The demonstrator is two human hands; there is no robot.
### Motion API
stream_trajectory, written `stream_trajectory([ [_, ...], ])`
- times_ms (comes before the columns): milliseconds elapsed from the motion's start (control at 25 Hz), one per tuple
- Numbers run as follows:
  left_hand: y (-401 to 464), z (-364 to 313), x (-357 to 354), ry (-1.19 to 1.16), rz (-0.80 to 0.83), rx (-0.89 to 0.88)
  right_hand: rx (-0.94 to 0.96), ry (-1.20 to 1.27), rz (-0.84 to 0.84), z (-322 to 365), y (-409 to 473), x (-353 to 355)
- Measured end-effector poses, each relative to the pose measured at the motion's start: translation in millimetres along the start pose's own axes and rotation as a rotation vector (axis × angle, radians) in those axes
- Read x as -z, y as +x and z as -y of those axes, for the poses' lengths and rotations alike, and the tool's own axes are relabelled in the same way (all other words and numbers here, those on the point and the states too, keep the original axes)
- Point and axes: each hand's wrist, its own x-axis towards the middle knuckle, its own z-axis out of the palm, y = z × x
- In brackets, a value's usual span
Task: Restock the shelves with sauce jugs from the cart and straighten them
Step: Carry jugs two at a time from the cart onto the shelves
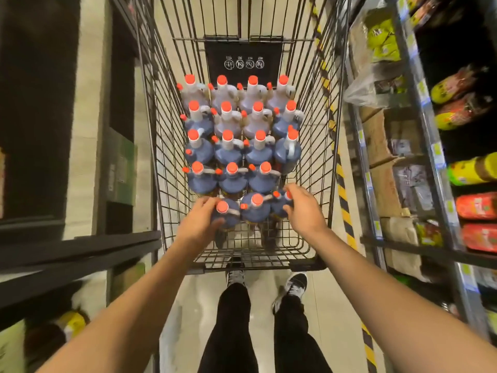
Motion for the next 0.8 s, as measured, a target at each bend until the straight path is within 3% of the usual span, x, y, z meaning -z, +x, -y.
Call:
stream_trajectory([
  [160, 5, 7, -4, -0.050, -0.012, -0.081, 0.000, 0.022, 0.000, -1, -6, -4],
  [400, -15, 12, -11, 0.062, 0.071, -0.141, 0.058, 0.009, 0.012, -12, -21, -14],
  [520, -17, 10, -13, -0.011, 0.039, -0.182, 0.067, 0.026, 0.064, -18, -29, -19],
  [600, -14, 9, -10, -0.138, 0.003, -0.160, 0.020, 0.144, 0.097, -17, -38, -22],
  [720, -11, 11, -12, -0.421, 0.034, 0.001, -0.171, 0.473, 0.111, -15, -44, -32],
  [800, -9, 16, -18, -0.652, 0.046, 0.112, -0.275, 0.564, 0.171, -21, -38, -40],
])
